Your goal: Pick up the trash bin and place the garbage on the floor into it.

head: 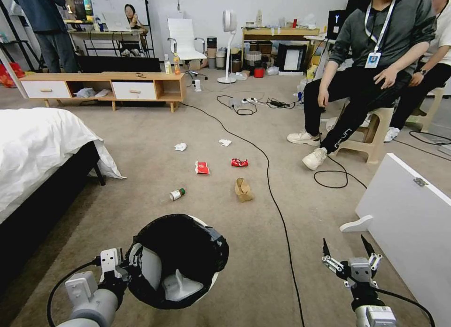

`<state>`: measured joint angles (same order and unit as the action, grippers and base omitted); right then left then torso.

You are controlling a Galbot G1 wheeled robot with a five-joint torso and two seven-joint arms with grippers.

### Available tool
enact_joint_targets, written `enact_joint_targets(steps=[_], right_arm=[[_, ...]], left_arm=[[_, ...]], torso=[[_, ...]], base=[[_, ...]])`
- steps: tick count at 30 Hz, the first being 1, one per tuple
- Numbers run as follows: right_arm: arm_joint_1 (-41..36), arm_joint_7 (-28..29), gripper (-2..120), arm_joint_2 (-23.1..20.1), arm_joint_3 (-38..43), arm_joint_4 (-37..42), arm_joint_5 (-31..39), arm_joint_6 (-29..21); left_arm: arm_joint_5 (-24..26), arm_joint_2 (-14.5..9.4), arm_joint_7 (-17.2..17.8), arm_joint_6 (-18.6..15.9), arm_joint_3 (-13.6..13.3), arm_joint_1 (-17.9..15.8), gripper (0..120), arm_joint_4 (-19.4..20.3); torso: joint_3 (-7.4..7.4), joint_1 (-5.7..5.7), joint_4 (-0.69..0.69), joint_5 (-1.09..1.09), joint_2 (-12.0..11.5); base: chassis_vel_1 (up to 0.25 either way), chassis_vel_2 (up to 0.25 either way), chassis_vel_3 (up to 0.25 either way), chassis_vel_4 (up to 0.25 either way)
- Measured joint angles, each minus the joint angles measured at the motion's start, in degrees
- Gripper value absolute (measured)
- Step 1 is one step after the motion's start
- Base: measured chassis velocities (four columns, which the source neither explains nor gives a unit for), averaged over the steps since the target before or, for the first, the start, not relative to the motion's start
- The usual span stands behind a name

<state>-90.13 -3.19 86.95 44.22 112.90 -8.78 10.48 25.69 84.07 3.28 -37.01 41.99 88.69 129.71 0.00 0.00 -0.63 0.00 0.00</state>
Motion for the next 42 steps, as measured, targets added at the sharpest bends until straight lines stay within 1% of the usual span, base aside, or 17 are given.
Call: enact_joint_targets(steps=[42], right_arm=[[0.3, -0.1, 100, 0.2, 0.2, -0.1, -1.3, 0.3]], left_arm=[[-0.2, 0.2, -0.1, 0.2, 0.1, 0.2, 6, 0.1]], torso=[[0.0, 0.0, 0.0, 0.0, 0.0]], base=[[0.0, 0.0, 0.0, 0.0]])
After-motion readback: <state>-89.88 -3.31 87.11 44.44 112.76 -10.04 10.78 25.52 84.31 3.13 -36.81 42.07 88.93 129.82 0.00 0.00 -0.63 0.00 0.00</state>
